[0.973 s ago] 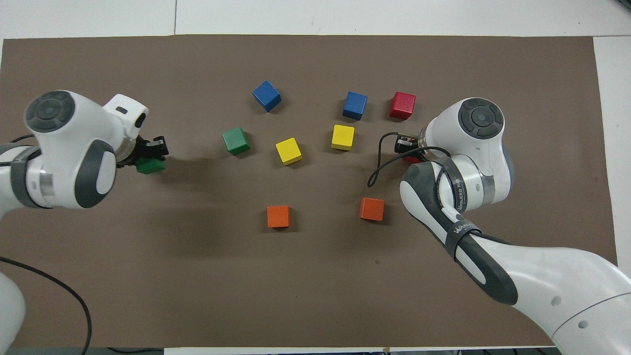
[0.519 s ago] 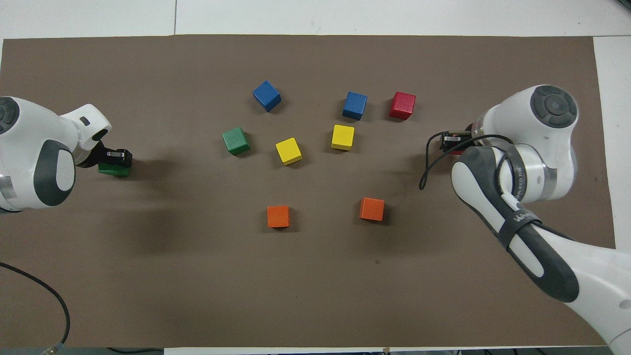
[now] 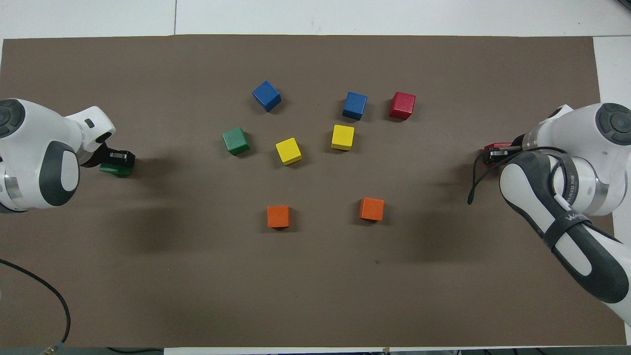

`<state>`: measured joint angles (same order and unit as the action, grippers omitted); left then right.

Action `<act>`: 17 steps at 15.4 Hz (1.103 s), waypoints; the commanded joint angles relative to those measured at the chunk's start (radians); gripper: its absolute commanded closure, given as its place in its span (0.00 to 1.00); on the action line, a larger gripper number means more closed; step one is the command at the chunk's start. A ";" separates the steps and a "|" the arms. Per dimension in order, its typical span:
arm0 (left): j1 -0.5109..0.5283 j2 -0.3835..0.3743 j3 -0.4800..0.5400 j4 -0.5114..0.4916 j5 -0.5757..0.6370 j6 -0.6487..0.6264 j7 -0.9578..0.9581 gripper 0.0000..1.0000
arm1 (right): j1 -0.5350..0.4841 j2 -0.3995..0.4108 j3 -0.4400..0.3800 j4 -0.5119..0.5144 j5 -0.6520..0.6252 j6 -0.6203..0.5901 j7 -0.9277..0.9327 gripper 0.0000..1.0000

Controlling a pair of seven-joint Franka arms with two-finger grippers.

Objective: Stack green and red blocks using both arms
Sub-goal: 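Carry the green cube outward with the left gripper while the right gripper carries red, then grasp the second green cube with the left gripper while the right gripper grasps red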

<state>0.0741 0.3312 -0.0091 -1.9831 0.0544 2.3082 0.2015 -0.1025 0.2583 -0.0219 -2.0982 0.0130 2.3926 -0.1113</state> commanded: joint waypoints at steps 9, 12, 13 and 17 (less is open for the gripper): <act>-0.282 0.162 -0.002 0.393 -0.131 -0.158 -0.686 0.00 | 0.027 -0.019 0.014 0.048 -0.001 -0.039 -0.011 0.00; -0.367 0.189 0.008 0.405 -0.047 -0.142 -0.715 0.00 | 0.121 0.041 0.013 0.260 -0.048 -0.206 0.153 0.00; -0.390 0.196 0.008 0.408 -0.044 -0.133 -0.746 0.00 | 0.156 0.070 0.014 0.335 -0.060 -0.255 0.235 0.00; -0.428 0.203 0.011 0.366 -0.030 -0.075 -0.784 0.00 | 0.239 0.179 0.016 0.509 -0.045 -0.303 0.422 0.00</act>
<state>-0.3206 0.5278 -0.0187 -1.6074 -0.0001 2.2105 -0.5421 0.1244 0.3319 -0.0066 -1.7061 -0.0280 2.1108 0.2358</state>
